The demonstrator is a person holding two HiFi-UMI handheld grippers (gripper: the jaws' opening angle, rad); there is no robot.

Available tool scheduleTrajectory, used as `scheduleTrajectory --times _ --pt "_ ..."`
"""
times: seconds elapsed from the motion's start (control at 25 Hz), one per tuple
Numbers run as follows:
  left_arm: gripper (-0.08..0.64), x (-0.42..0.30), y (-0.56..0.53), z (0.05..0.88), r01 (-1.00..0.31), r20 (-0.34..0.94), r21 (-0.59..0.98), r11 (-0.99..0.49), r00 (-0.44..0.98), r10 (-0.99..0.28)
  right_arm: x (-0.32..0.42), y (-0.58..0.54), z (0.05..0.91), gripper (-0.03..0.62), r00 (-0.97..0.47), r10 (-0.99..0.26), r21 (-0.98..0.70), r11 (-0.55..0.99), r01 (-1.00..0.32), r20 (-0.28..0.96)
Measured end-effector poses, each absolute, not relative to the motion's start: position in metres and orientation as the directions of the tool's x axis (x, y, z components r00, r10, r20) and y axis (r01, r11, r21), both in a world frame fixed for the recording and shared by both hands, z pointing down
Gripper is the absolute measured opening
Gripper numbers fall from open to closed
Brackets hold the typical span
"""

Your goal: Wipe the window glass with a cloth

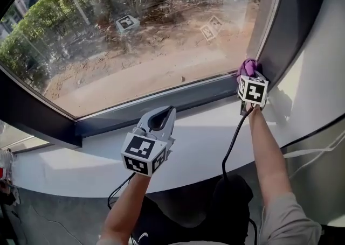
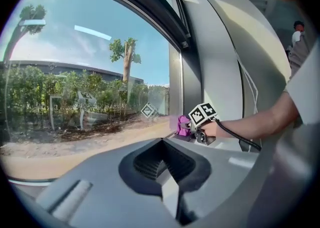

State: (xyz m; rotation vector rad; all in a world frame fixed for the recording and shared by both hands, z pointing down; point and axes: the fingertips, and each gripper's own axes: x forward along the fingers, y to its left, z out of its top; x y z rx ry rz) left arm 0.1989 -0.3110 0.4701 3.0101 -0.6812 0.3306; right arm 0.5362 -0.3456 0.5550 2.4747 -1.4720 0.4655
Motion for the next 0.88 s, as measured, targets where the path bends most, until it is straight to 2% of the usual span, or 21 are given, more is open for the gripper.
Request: scheduleTrajectory --times 0.2,0.48,0.88 --pt "0.006 0.155 -0.32 0.474 -0.484 0.212 -0.01 -0.875 0.854 -0.475 0.47 -0.358 0.546 0.117 0.308 -0.871 -0.07 -0.36 -0.93 0.383" --pt "0.006 0.073 -0.33 0.478 -0.605 0.184 0.009 -0.796 0.783 -0.594 0.343 -0.389 0.553 0.117 0.124 -0.909 -0.055 -0.159 -0.986 0.398" --pt "0.006 -0.055 -0.331 0.499 -0.755 0.225 0.021 -0.655 0.642 -0.733 0.143 -0.435 0.56 0.117 -0.14 -0.902 -0.073 0.121 -0.99 0.407"
